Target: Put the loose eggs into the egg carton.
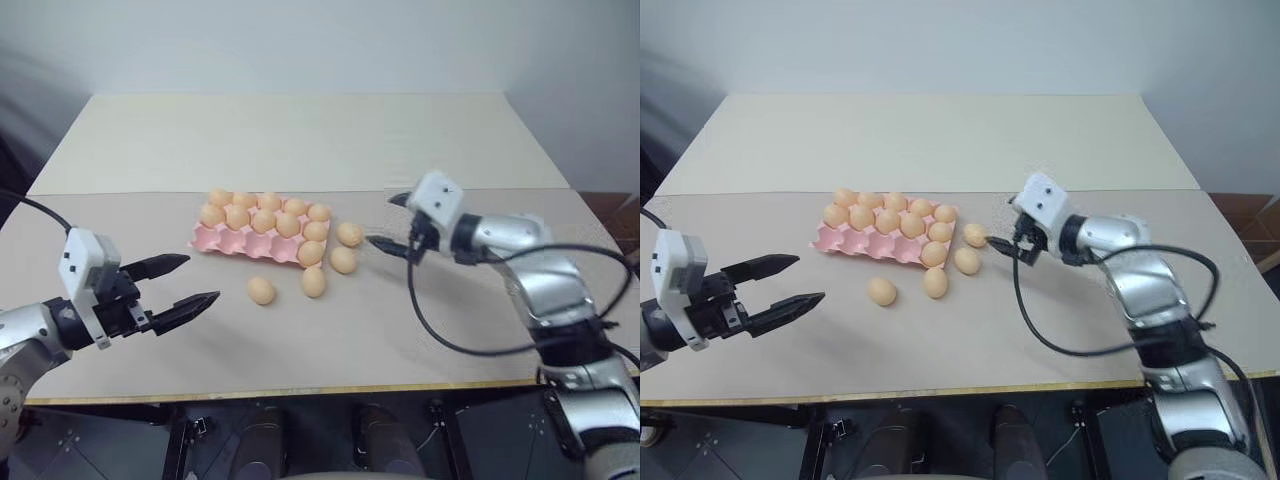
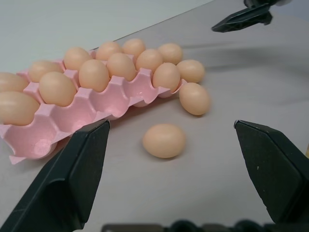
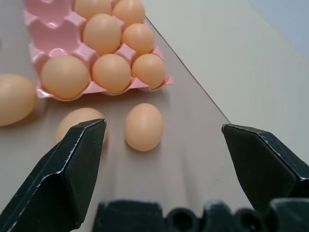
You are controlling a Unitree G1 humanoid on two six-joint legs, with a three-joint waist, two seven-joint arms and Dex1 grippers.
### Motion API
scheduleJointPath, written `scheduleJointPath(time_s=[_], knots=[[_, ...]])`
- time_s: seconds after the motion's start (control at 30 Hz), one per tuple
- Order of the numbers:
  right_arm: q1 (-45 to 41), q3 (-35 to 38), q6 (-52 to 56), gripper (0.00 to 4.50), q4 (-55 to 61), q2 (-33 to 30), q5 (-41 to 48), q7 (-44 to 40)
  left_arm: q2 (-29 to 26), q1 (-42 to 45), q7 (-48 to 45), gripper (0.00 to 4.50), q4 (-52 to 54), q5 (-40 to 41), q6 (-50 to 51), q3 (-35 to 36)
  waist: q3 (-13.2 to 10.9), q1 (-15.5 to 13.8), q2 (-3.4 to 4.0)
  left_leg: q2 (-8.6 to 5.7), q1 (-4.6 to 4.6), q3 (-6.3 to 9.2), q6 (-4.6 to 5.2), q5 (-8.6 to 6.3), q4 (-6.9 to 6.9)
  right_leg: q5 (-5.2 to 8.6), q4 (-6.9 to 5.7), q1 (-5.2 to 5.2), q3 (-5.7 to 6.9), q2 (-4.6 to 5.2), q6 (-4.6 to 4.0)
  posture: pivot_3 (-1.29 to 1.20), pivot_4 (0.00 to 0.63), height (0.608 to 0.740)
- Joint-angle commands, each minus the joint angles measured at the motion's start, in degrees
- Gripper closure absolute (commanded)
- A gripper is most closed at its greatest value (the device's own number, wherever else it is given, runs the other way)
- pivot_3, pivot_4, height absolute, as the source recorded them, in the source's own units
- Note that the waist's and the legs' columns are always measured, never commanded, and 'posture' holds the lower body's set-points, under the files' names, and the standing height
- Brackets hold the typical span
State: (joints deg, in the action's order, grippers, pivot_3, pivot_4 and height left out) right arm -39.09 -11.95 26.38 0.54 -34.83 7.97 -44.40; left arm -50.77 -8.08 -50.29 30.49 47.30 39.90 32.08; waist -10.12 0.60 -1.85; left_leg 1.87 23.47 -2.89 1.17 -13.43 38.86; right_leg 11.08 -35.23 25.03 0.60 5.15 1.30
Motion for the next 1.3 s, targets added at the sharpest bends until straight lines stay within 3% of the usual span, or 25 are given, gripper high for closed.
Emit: scheduleJointPath(time_s=[0.03, 0.27, 0.57, 0.67, 0.87, 0.93, 1.17, 1.3], knots=[[-5.1, -2.4, -1.4, 0.0, -7.4, 3.4, -3.8, 1.3, -0.6, 0.3, -0.2, 0.01, 0.9, 0.2, -0.5, 0.7, 0.0, 0.1, 0.0, 0.0, 0.02, -0.01, 0.0, 0.0, 0.0, -0.01, 0.01, 0.01, 0.0, 0.0, 0.0, 0.0, 0.15, 0.74], [-13.2, -3.8, -1.8, 0.0, -21.5, 10.7, -6.9, 1.8, -0.4, 0.3, -0.1, 0.01, 1.0, 0.2, -0.6, 0.5, 0.0, 0.3, 0.01, 0.02, 0.05, -0.08, 0.0, 0.0, -0.01, -0.11, -0.03, 0.09, -0.02, -0.01, 0.13, 0.0, 0.15, 0.74], [-16.7, -4.6, -5.2, 0.0, -31.9, 14.1, -9.1, -1.0, 0.7, -0.5, 0.7, 0.01, 1.8, -0.3, -1.1, 0.9, 0.0, 0.4, 0.02, 0.03, 0.06, -0.09, -0.01, -0.01, -0.04, -0.12, -0.03, 0.11, -0.02, -0.02, 0.13, 0.0, 0.15, 0.74], [-17.8, -4.3, -5.8, 0.58, -35.4, 15.2, -9.6, -1.1, 0.6, -1.5, 0.6, 0.0, 2.1, -0.2, -1.2, 1.8, 0.0, 0.6, 0.02, 0.04, 0.04, -0.11, -0.02, -0.01, -0.04, -0.13, -0.08, 0.12, -0.03, -0.02, 0.12, 0.0, 0.15, 0.74], [-19.7, -2.9, -7.2, 2.62, -38.6, 16.2, -9.1, -1.3, 0.3, -1.8, 0.7, 0.0, 2.4, 0.0, -1.0, 2.6, 0.0, 0.7, 0.03, 0.06, 0.02, -0.13, -0.02, -0.01, -0.05, -0.13, -0.1, 0.13, -0.05, -0.03, 0.1, 0.0, 0.15, 0.74], [-20.0, -1.9, -7.0, 3.0, -38.2, 16.4, -8.6, -0.7, 0.1, -1.7, 0.6, 0.0, 2.3, 0.0, -1.0, 2.6, 0.0, 0.7, 0.03, 0.06, 0.02, -0.13, -0.03, 0.0, -0.05, -0.14, -0.11, 0.14, -0.05, -0.03, 0.1, 0.0, 0.15, 0.74], [-21.4, 2.6, -1.0, 3.09, -25.0, 16.1, -5.4, -0.7, -0.6, 0.2, 0.3, 0.0, 0.6, 0.4, -0.9, 3.1, 0.0, 0.6, 0.05, 0.06, 0.04, -0.13, -0.03, -0.01, -0.06, -0.14, -0.12, 0.18, -0.05, -0.03, 0.1, 0.0, 0.15, 0.74], [-17.3, -1.4, 2.8, 3.09, -11.0, 19.9, -3.1, -2.8, -0.5, 1.1, 0.1, 0.0, -0.2, 0.8, -0.9, 2.6, 0.0, 0.9, 0.06, 0.1, 0.03, -0.13, -0.04, -0.02, -0.11, -0.13, -0.16, 0.22, -0.04, -0.05, 0.08, 0.0, 0.15, 0.74]])
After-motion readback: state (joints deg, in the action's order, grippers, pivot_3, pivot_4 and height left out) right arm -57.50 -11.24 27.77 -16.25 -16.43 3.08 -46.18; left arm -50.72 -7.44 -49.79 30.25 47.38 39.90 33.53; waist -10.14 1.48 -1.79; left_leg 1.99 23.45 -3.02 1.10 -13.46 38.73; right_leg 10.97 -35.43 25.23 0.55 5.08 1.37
